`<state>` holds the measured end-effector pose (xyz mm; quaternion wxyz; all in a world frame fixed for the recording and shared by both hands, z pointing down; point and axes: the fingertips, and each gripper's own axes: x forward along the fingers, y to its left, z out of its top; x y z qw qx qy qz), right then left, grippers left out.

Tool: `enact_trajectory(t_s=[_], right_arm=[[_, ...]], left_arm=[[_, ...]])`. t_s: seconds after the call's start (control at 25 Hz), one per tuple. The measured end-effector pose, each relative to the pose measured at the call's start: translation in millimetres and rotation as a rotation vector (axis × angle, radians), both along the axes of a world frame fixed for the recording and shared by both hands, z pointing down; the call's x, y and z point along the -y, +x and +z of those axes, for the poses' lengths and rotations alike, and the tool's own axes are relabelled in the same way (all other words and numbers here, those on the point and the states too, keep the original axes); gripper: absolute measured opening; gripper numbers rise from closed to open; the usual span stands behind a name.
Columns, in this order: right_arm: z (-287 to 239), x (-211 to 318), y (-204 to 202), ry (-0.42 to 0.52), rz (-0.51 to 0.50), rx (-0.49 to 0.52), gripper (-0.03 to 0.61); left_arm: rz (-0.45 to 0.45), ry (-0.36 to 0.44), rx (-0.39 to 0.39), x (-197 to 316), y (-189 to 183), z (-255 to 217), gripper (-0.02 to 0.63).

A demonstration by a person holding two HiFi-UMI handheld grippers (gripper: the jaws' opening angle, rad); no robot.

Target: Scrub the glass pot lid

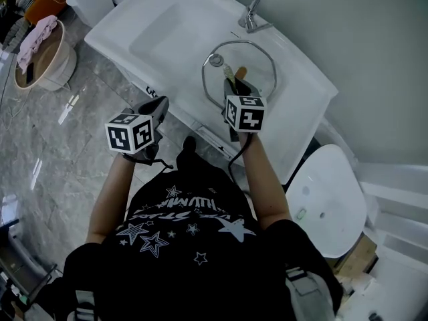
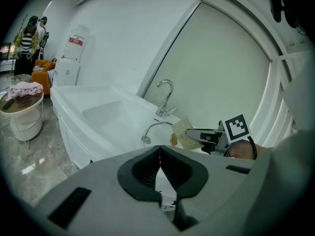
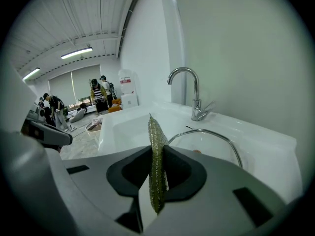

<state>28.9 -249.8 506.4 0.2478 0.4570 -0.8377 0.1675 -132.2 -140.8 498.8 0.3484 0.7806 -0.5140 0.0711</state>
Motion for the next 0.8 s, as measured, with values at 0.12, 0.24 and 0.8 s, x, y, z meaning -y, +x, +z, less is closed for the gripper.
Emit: enact_trajectory(t_s=[0.12, 0.24, 0.8], right_arm=[[1, -15, 6, -0.007, -0.002, -0.004, 0.067], [2, -31, 13, -0.016, 0.001, -0.002, 0.067], [16, -100, 37, -0.066, 0.012, 0.013, 0.067]], left_arm=[[0.001, -0.001, -0.002, -15, 5, 0, 0.009], [0.011, -0.001, 0.001, -31, 11, -1, 0.009], [0.04, -0.012, 0.018, -93, 31, 4, 0.009]])
